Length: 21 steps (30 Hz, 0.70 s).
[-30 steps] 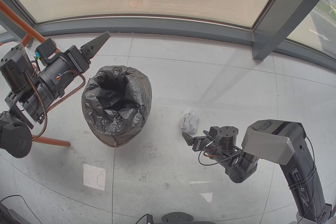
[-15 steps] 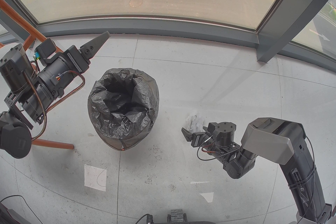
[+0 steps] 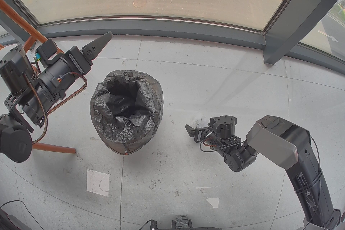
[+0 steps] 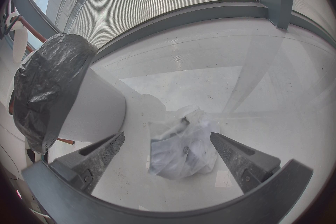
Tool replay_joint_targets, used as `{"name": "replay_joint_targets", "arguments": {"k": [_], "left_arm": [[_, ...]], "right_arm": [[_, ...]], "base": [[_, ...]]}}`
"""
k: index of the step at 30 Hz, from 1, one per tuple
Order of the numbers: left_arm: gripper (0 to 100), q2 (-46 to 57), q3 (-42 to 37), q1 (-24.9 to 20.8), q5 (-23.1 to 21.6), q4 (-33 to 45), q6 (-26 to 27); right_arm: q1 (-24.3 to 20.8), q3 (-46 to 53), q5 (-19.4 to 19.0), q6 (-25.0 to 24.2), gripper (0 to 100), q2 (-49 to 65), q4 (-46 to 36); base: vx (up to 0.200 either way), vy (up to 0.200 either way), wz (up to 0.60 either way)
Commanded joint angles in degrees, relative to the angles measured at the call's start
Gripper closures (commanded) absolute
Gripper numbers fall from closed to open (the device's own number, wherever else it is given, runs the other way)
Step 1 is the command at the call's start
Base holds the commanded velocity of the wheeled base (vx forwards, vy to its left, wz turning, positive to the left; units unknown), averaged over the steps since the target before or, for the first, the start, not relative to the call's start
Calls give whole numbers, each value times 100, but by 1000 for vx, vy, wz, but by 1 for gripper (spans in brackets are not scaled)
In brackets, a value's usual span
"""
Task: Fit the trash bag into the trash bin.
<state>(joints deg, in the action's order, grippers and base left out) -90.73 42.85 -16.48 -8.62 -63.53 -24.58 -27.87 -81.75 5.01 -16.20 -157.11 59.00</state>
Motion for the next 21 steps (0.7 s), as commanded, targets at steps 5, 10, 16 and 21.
{"name": "replay_joint_targets", "arguments": {"k": [5,10,16,21], "left_arm": [[0,21,13,5,1,-11,-3],[0,38,13,5,1,-11,-3],[0,38,22,-4,1,-11,-3],[0,38,22,-13,1,-11,-3]], "right_arm": [[36,-649,0,108,0,-311,-328],[53,-781,0,152,100,-390,-407],[62,-781,0,152,100,-417,-442],[97,-763,0,135,100,-452,-407]], "base": [[0,0,0],[0,0,0],[0,0,0],[0,0,0]]}}
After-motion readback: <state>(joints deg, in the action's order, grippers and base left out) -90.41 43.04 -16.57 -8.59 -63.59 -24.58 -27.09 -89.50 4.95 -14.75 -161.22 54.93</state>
